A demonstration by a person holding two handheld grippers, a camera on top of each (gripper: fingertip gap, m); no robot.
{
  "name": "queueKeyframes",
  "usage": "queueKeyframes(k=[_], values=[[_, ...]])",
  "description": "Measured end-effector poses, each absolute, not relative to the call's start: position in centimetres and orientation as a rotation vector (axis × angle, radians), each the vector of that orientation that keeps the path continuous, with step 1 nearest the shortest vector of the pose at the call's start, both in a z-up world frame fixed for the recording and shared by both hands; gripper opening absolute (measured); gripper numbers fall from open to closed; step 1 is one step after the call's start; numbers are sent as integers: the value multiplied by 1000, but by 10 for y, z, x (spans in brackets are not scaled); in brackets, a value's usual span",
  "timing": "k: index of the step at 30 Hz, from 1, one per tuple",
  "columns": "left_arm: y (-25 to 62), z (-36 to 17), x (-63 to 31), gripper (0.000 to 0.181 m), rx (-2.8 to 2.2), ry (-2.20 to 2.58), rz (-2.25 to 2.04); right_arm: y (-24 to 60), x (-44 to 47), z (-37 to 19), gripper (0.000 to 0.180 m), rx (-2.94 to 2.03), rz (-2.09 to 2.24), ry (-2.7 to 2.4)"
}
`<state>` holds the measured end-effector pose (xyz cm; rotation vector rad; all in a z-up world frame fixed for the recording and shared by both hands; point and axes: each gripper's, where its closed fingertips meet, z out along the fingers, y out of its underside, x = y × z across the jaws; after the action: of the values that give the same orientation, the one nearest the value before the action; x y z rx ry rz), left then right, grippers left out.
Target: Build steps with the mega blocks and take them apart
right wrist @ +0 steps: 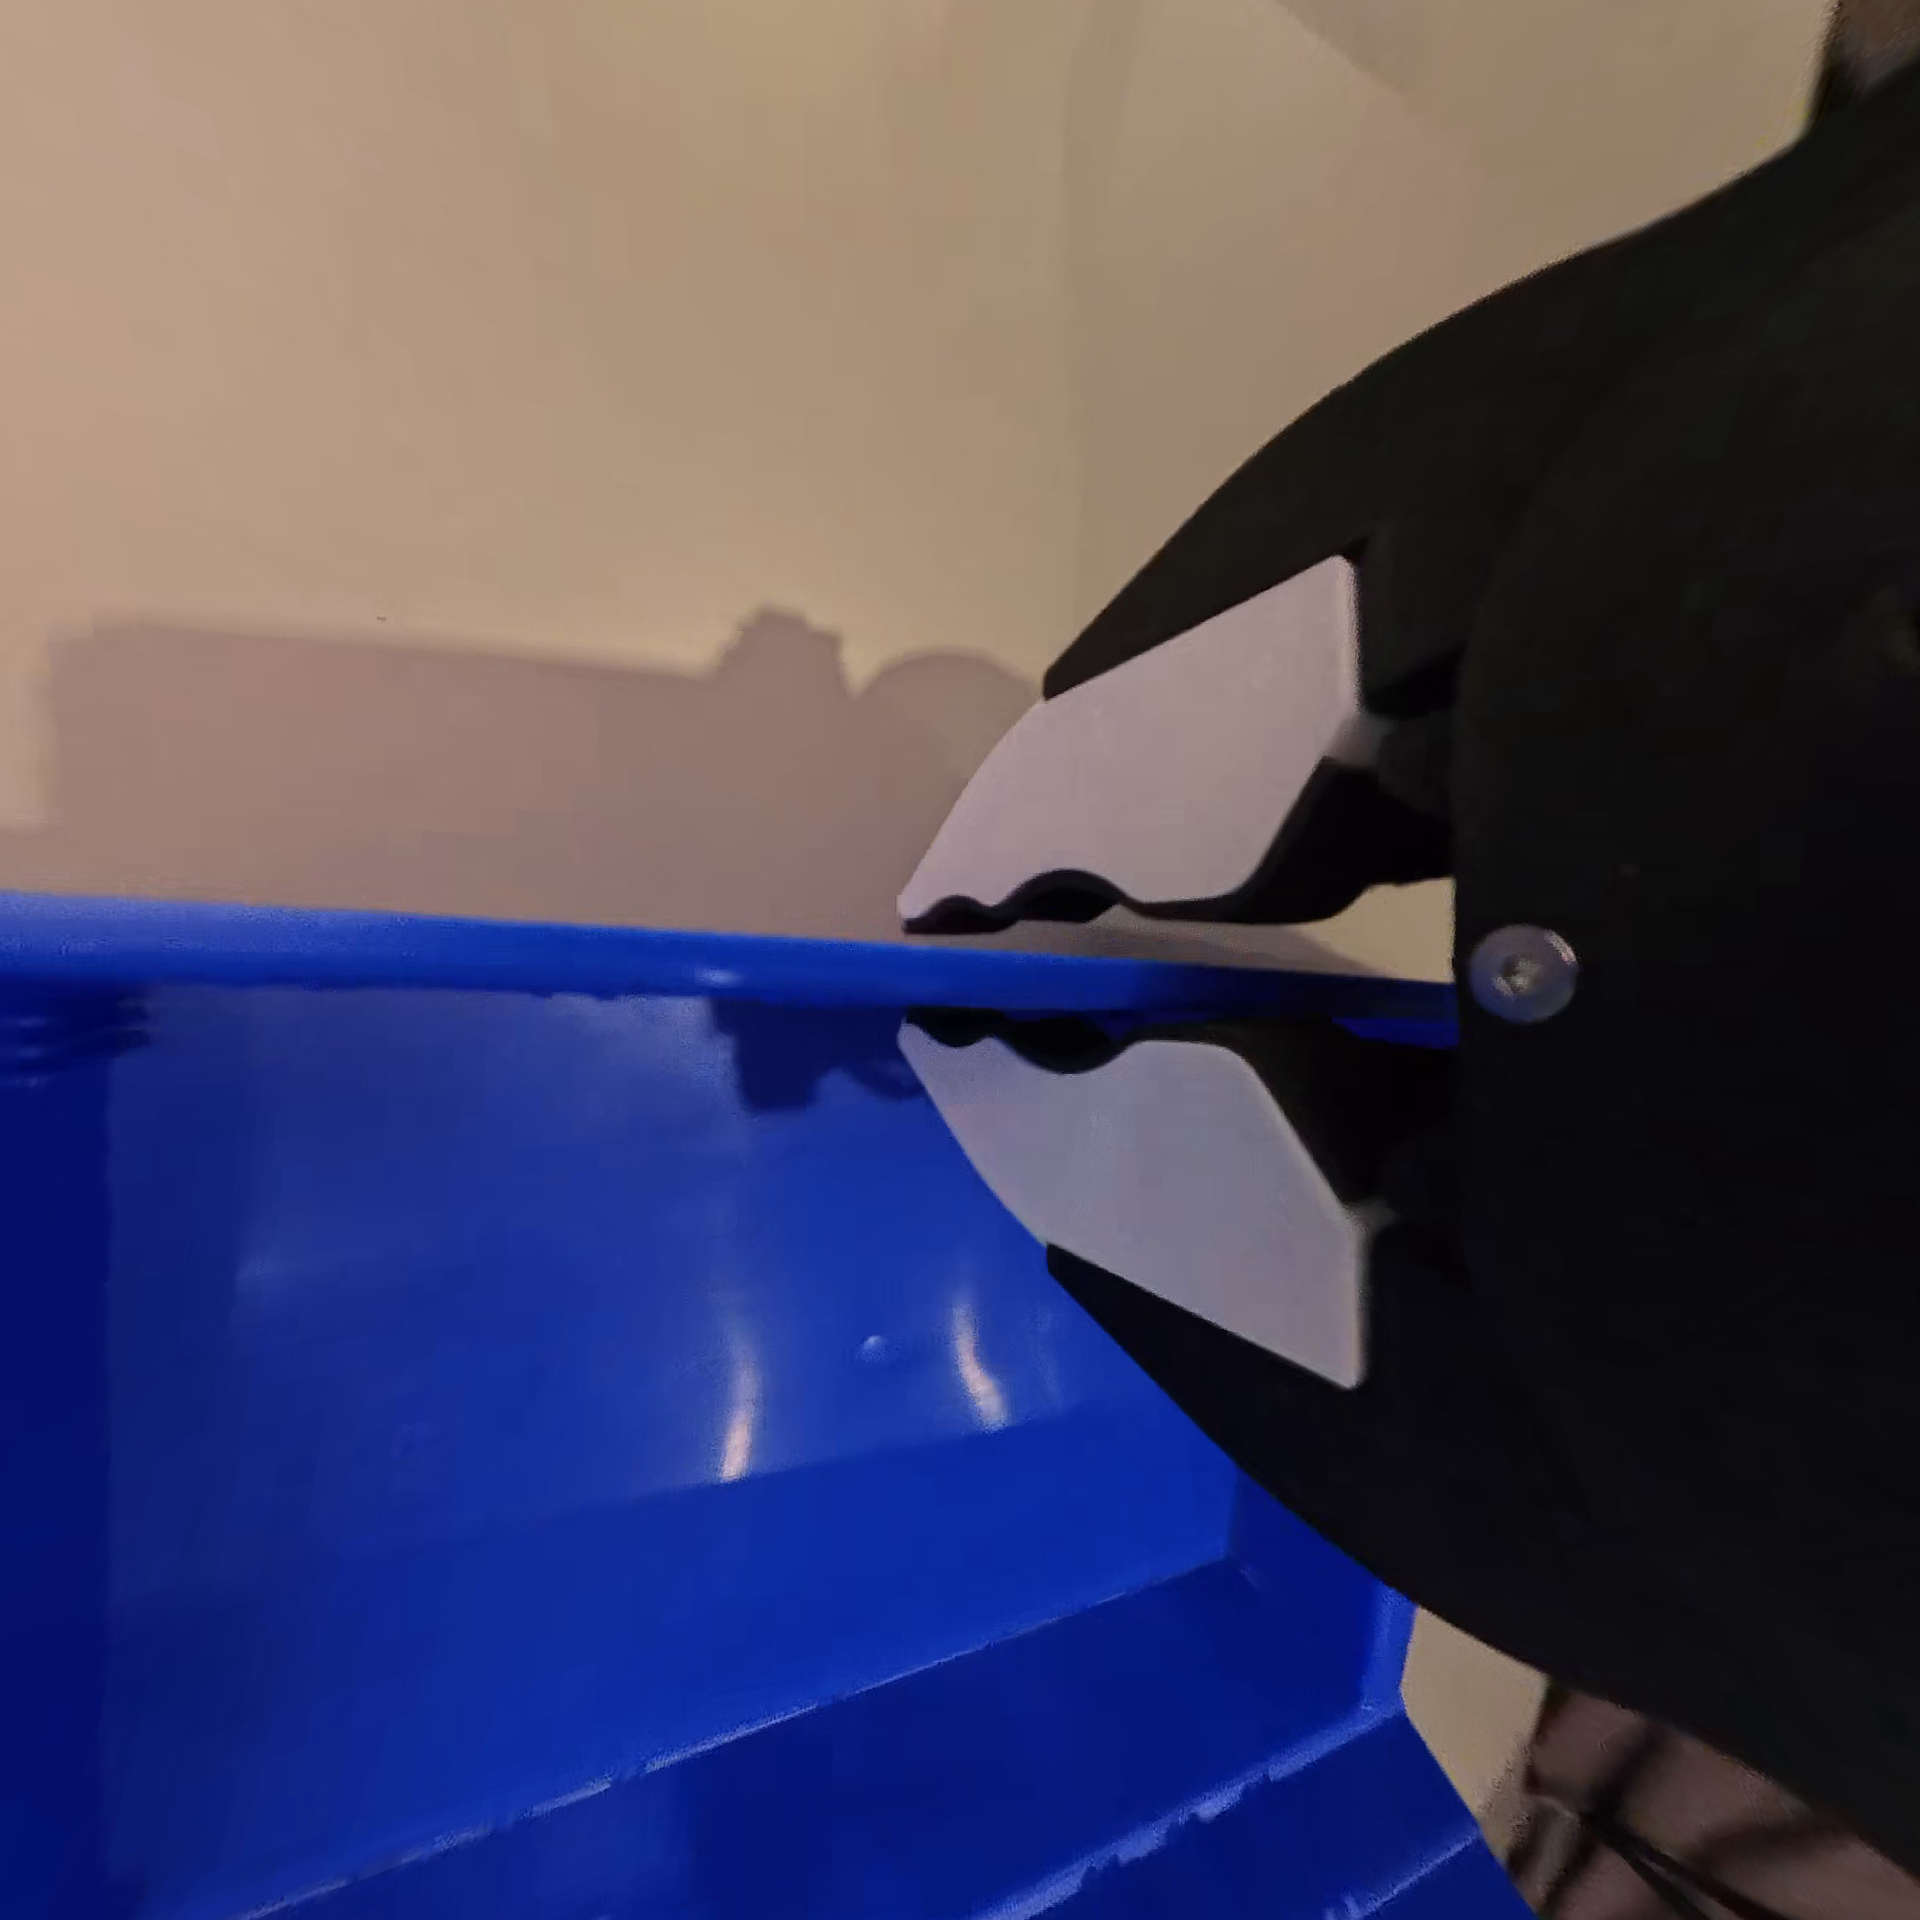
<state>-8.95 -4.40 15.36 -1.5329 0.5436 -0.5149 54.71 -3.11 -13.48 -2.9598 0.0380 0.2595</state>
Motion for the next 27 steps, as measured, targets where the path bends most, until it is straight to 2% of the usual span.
queueKeyframes(k=[5, 9, 12, 16, 19, 24, 27], values=[[-24, 137, -125, 111, -1674, 402, -369, -26, 567, -84, 32, -2538, 262, 122], [-34, 170, -154, 116, -1688, 359, -223, -50, 600, 14, 36, -2166, 3, 118], [-46, 213, -148, 121, -1718, 381, -201, -73, 591, 105, 46, -1958, -110, 59], [-61, 268, -116, 127, -1712, 459, -134, -98, 534, 215, 63, -1709, -160, -85], [-76, 299, -74, 127, -1689, 518, -161, -112, 476, 277, 77, -1584, -136, -185], [-91, 335, -3, 127, -1645, 571, -144, -123, 373, 337, 90, -1551, 41, -255], [-93, 336, 40, 125, -1635, 617, -141, -114, 320, 340, 95, -1603, 26, -310]])
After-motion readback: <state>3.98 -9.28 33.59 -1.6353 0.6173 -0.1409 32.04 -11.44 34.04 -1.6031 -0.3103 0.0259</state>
